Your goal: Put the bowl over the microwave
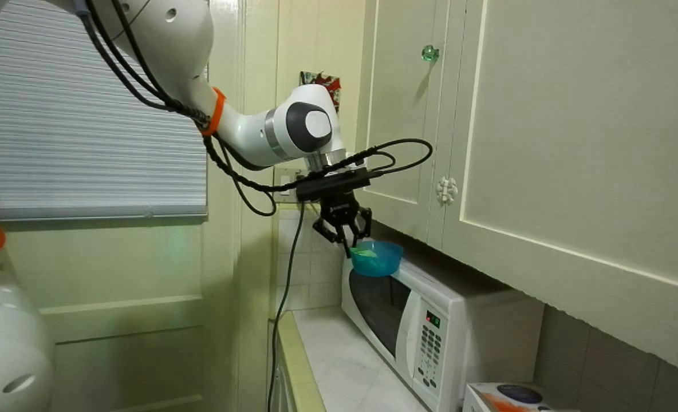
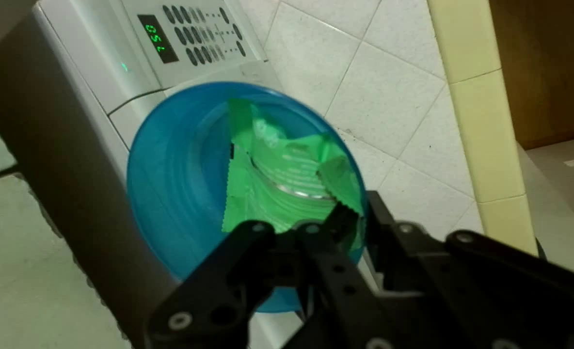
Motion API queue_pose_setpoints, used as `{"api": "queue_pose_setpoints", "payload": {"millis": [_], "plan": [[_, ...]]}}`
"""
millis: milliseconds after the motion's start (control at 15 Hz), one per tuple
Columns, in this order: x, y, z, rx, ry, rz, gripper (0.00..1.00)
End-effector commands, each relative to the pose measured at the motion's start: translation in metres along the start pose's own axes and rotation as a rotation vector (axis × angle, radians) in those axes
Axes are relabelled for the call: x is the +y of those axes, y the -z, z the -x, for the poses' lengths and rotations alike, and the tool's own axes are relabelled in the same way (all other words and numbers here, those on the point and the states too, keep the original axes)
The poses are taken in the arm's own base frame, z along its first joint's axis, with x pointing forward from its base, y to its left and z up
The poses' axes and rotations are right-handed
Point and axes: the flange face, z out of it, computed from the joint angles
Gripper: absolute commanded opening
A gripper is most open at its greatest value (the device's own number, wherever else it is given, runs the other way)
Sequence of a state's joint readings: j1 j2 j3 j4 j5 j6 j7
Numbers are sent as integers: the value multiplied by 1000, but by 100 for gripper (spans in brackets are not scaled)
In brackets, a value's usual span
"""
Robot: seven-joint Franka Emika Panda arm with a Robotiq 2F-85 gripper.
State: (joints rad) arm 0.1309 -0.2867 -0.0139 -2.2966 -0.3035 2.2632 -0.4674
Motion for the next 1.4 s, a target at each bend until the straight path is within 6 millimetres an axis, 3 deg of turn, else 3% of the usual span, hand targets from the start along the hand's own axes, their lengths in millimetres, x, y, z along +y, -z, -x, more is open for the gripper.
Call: {"api": "queue_pose_setpoints", "payload": {"millis": [0, 867, 1333], "plan": [[6, -4, -21, 36, -22, 10, 2], [40, -19, -78, 63, -50, 52, 2], [48, -20, -101, 59, -16, 95, 2]]}}
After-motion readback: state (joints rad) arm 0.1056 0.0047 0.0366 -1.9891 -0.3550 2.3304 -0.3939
